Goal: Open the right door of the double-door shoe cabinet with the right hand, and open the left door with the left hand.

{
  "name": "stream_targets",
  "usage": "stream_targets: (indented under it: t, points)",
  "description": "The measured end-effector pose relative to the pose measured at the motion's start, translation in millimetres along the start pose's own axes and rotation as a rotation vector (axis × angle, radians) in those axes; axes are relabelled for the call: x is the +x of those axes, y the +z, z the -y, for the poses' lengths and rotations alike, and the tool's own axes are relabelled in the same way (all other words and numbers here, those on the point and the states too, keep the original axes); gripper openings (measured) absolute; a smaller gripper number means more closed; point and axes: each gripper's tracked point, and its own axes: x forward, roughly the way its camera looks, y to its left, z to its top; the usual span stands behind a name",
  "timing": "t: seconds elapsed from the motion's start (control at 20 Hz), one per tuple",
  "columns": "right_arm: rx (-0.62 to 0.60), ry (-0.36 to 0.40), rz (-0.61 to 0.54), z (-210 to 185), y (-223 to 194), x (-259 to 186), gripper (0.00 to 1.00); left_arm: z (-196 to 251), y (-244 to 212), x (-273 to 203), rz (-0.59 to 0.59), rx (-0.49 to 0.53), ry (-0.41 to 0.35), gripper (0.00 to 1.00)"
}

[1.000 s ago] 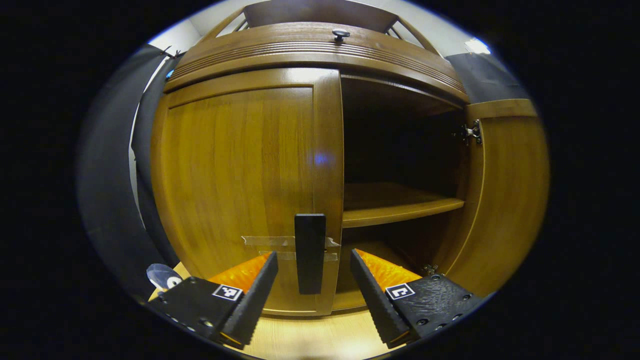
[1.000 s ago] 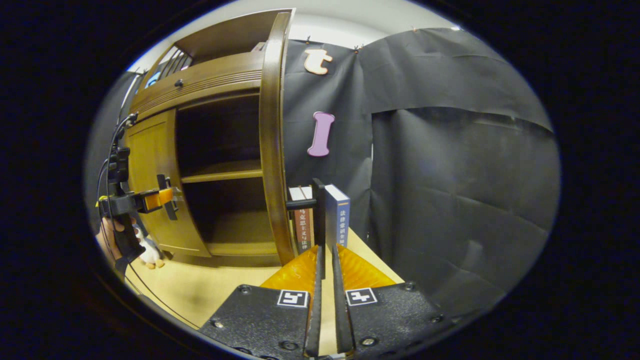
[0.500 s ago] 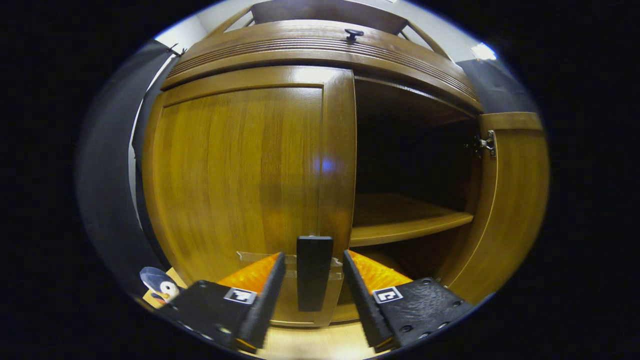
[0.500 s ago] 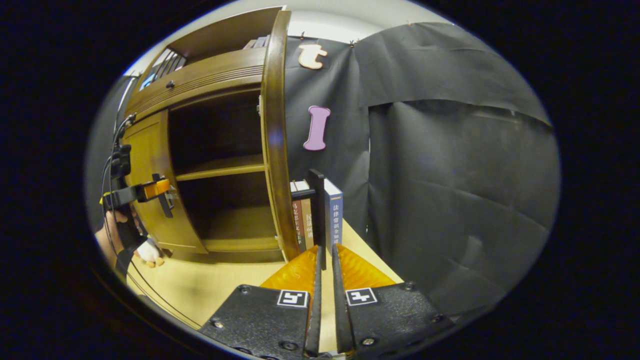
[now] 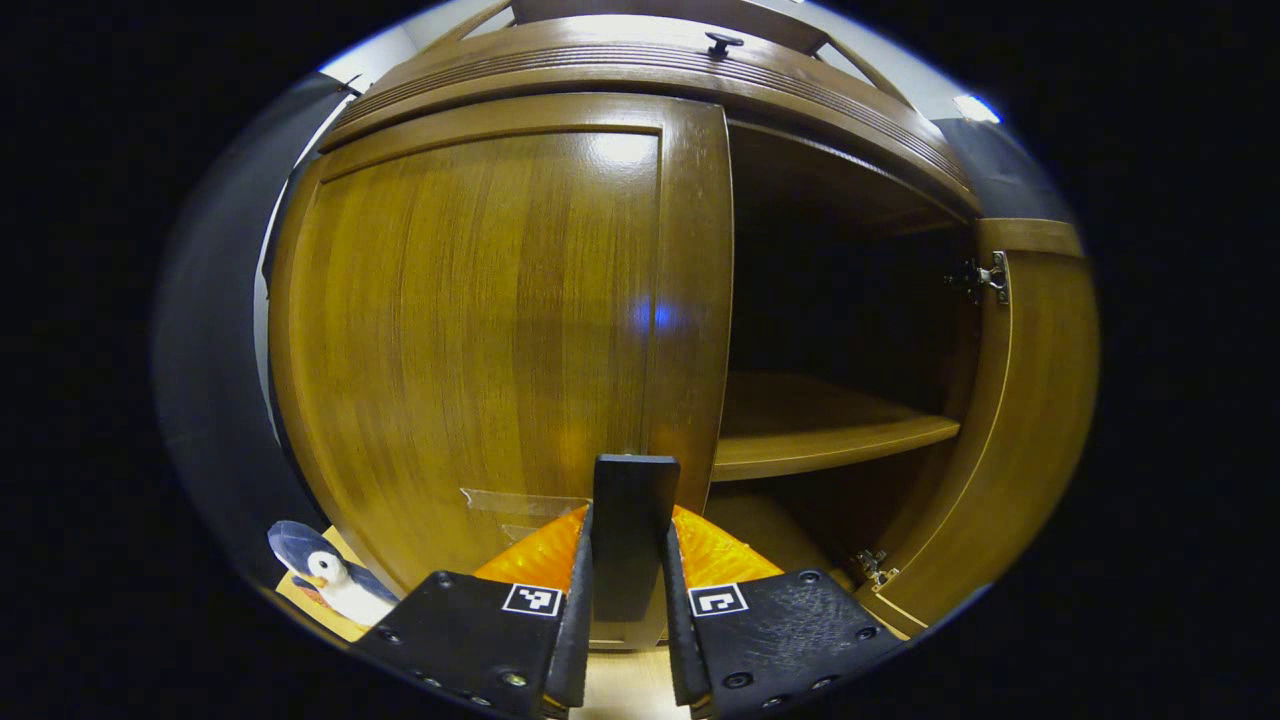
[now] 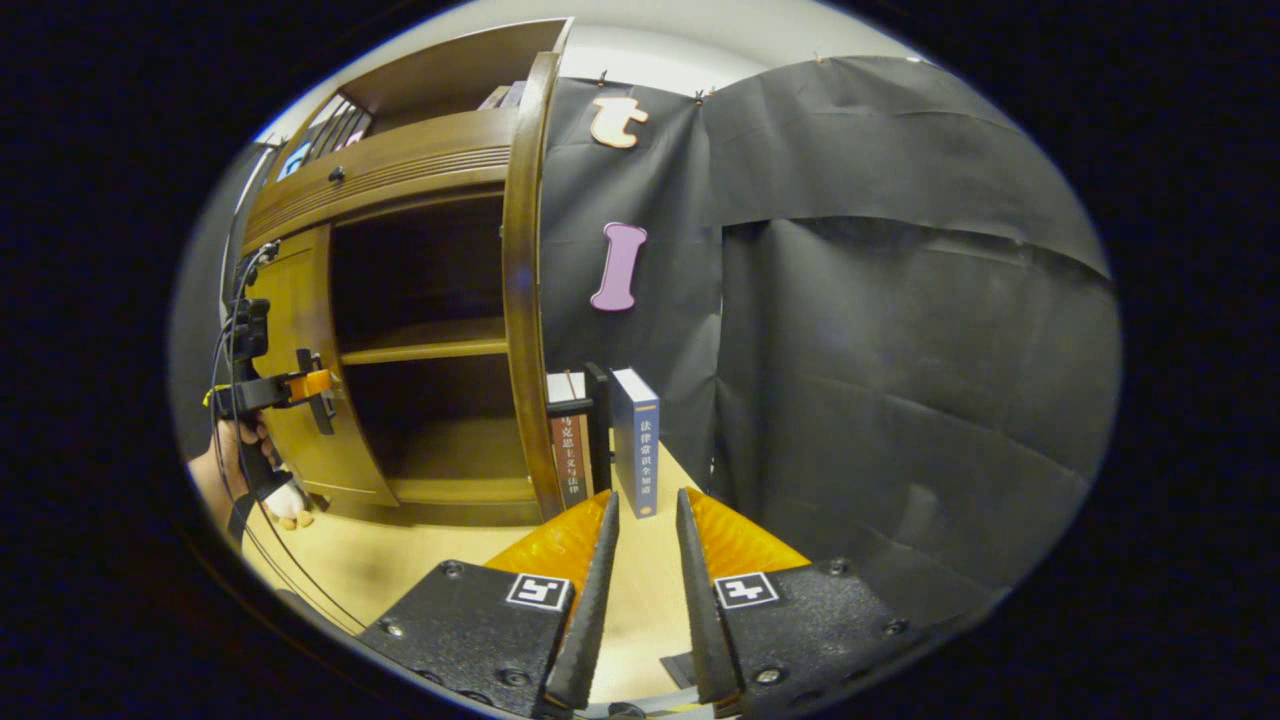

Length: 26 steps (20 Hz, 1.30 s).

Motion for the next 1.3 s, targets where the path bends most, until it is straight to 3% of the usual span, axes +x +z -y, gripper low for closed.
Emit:
stream_targets:
  t: [0.1, 0.15, 0.2, 0.25, 0.3, 0.5, 0.55, 0.6, 0.65, 0.7, 1.2, 1.25, 1.3]
  points:
    - [0.000, 0.001, 0.004, -1, 0, -5, 0.45, 0, 0, -2, -0.004, 0.001, 0.002, 0.27]
    - [-0.001, 0.001, 0.012, -1, 2, -8, 0.45, 0, -1, -4, -0.010, 0.003, 0.002, 0.37]
    - [-0.002, 0.000, 0.023, -2, 4, -11, 0.48, 0, -1, -8, -0.008, 0.001, 0.002, 0.27]
    - [-0.003, -0.002, 0.034, -3, 6, -13, 0.47, -1, -2, -13, -0.004, 0.002, 0.003, 0.27]
    - [0.001, -0.013, 0.049, -3, 7, -14, 0.49, -1, -4, -19, -0.002, 0.003, 0.003, 0.37]
    - [0.015, 0.014, 0.056, -22, 0, -23, 0.52, -6, -6, -46, 0.006, 0.010, 0.004, 0.37]
    - [0.014, 0.019, 0.063, -26, 2, -25, 0.51, -9, -7, -52, 0.009, 0.005, 0.011, 0.27]
    - [0.010, 0.029, 0.069, -31, 4, -24, 0.52, -10, -8, -60, 0.013, 0.003, 0.020, 0.37]
    - [0.005, 0.034, 0.071, -34, 4, -24, 0.52, -13, -9, -67, 0.015, 0.001, 0.030, 0.37]
    - [0.001, 0.045, 0.072, -39, 4, -24, 0.52, -15, -10, -75, 0.019, -0.003, 0.037, 0.26]
    - [-0.070, 0.175, 0.102, -97, 7, -23, 0.52, -39, -16, -123, 0.022, -0.050, 0.100, 0.26]
    - [-0.076, 0.191, 0.104, -103, 6, -21, 0.52, -43, -16, -127, 0.026, -0.049, 0.116, 0.37]
    - [-0.082, 0.203, 0.103, -109, 7, -20, 0.52, -47, -19, -130, 0.027, -0.045, 0.123, 0.26]
